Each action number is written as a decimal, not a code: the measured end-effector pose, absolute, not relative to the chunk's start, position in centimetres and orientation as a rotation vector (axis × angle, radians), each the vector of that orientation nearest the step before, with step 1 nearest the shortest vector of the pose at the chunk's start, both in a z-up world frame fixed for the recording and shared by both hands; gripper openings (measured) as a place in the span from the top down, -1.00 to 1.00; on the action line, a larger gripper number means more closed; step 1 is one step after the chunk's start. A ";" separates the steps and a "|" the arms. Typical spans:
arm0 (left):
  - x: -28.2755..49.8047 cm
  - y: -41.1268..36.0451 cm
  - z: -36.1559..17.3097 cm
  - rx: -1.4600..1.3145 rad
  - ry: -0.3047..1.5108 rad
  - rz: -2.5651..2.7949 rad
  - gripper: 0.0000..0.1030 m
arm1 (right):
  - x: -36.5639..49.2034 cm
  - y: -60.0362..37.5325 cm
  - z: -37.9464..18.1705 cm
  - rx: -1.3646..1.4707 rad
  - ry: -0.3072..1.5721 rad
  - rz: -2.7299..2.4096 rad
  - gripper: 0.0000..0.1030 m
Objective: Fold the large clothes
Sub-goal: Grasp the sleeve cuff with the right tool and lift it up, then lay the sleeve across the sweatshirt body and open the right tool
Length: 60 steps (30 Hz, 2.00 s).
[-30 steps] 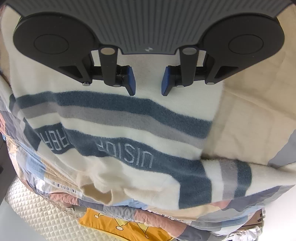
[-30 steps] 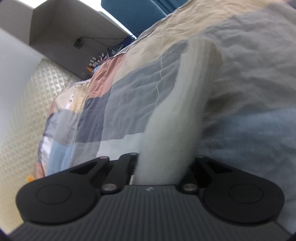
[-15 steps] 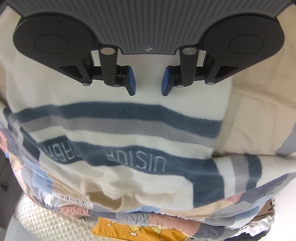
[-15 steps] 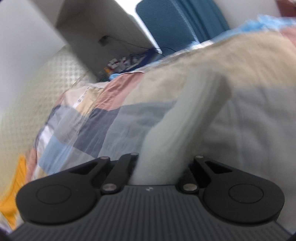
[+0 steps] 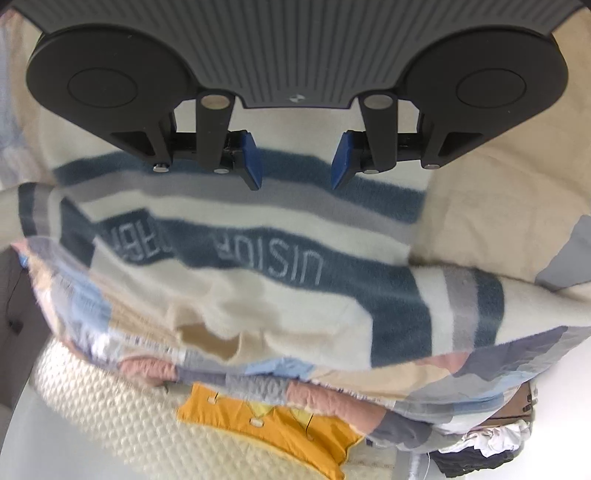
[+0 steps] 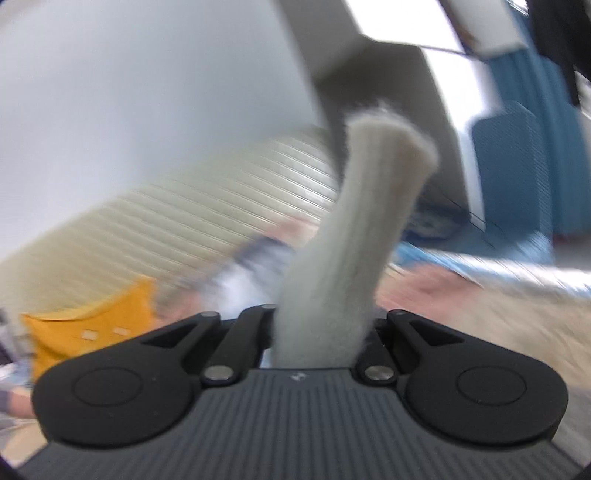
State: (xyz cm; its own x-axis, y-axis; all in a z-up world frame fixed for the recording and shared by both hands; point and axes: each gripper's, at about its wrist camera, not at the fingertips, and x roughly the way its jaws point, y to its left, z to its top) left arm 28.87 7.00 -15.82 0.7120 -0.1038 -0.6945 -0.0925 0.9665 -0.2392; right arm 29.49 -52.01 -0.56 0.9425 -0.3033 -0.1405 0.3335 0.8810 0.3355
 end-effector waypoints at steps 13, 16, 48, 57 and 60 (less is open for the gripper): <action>24.9 12.2 -12.3 -0.419 0.639 -0.026 -0.04 | 26.4 -22.7 1.9 0.020 0.076 0.257 0.81; 24.1 14.1 -11.8 -0.484 0.621 -0.007 -0.05 | 24.6 -18.0 -2.7 -0.031 0.147 0.354 0.81; 24.2 12.9 -12.6 -0.632 0.722 -0.209 -0.14 | 19.6 -19.5 -14.1 0.158 0.815 0.506 -0.56; 25.9 8.5 -15.0 -0.539 0.831 -0.255 -0.14 | 21.5 -24.3 -15.1 0.346 0.723 0.399 -0.55; 26.7 7.1 -16.1 -0.488 0.866 -0.248 -0.14 | 22.4 -24.8 -15.1 0.372 0.667 0.369 -0.32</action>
